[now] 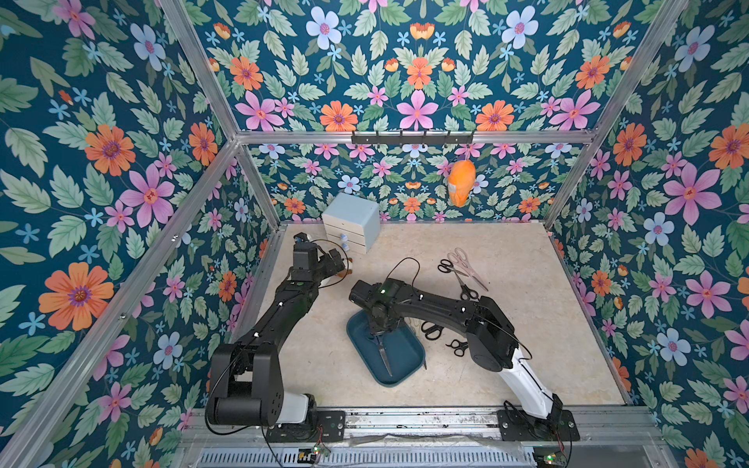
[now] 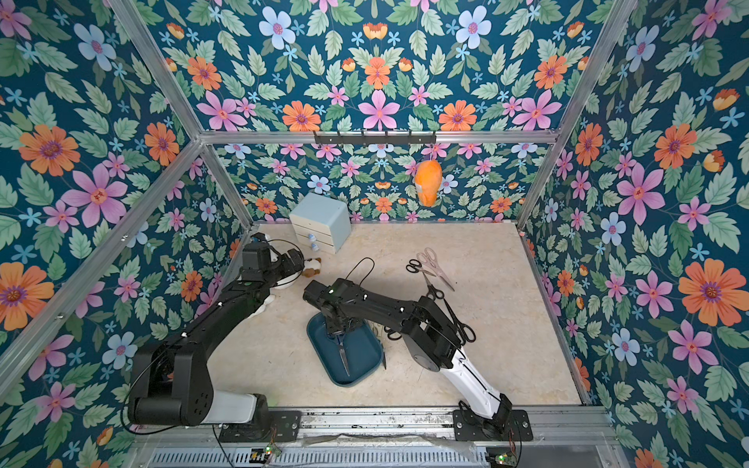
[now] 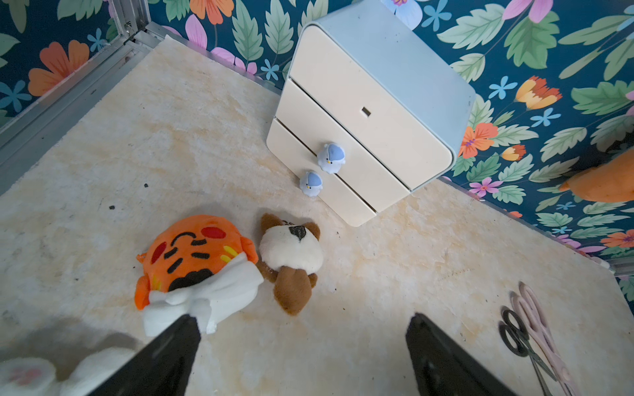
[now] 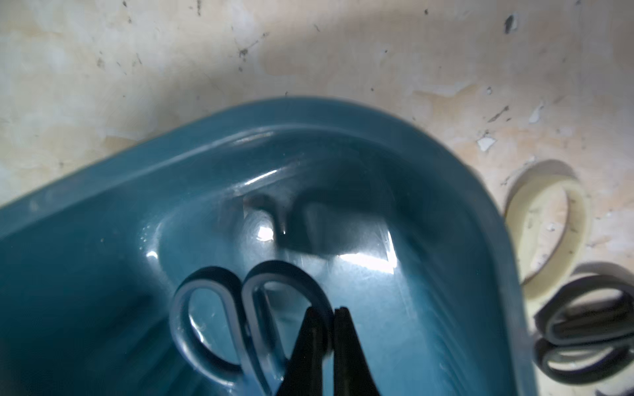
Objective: Put the scissors into the storage box
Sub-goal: Place the scissors in the storage box, then pick up the scissors from the center of the board.
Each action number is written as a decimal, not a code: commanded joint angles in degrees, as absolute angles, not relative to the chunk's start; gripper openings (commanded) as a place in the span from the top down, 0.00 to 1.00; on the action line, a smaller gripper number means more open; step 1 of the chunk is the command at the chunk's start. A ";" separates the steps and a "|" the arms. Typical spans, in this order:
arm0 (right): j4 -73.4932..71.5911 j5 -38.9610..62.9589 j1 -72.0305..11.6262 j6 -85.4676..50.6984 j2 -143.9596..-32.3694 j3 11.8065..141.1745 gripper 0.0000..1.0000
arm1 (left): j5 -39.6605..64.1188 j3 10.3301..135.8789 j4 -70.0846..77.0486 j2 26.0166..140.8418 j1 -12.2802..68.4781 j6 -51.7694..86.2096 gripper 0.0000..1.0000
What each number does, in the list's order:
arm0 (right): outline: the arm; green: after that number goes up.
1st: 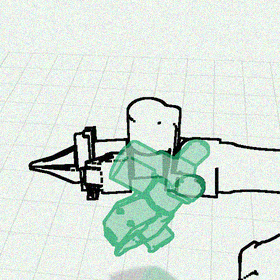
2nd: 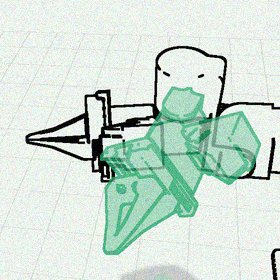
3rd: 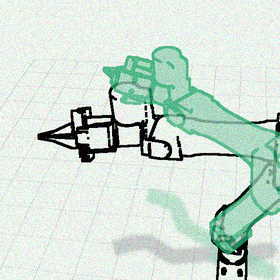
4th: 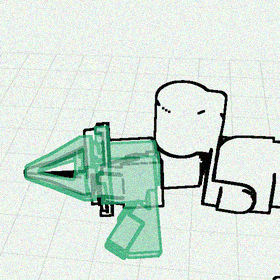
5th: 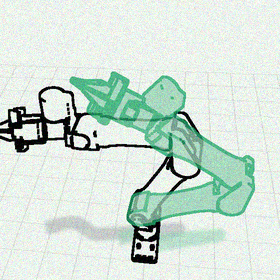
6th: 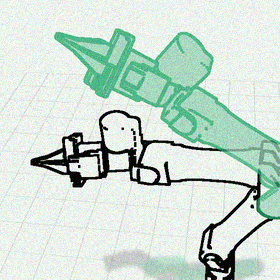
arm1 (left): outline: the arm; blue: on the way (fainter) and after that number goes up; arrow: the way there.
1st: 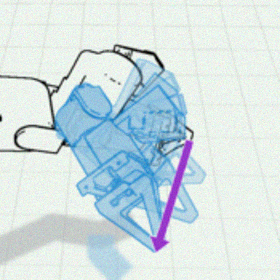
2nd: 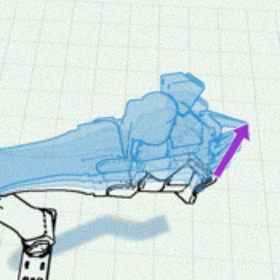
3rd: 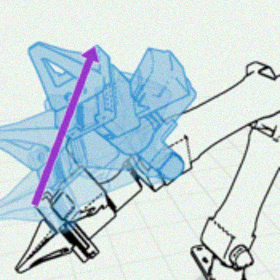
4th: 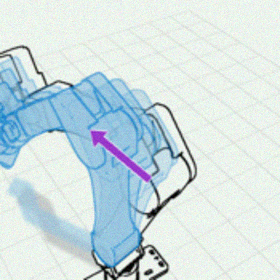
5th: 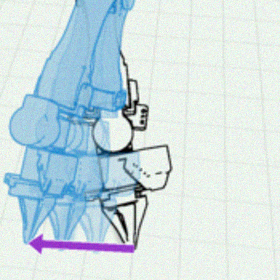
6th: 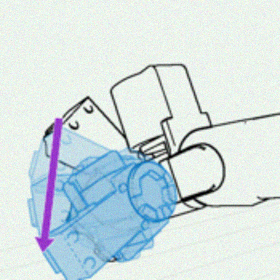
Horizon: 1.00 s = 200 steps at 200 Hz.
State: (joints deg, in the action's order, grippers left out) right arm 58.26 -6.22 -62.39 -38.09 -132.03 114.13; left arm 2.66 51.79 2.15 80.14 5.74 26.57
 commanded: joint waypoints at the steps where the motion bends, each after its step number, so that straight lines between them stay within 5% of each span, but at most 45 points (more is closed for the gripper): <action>1: 60.16 -6.77 -62.41 -39.02 -132.28 114.43 0.92 | 1.76 51.64 2.40 79.56 5.72 26.02 0.01; 50: 59.70 -7.81 -62.42 -39.44 -130.74 113.20 0.77 | 1.70 51.72 2.27 79.45 5.71 25.92 0.01; 200: 62.47 -12.13 -55.08 -30.63 -119.19 111.74 0.76 | 7.83 51.70 3.65 83.58 5.71 25.49 0.01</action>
State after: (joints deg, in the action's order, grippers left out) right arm 60.80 -11.25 -56.05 -33.12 -121.19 114.74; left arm 5.89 51.79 2.17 83.35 5.74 26.37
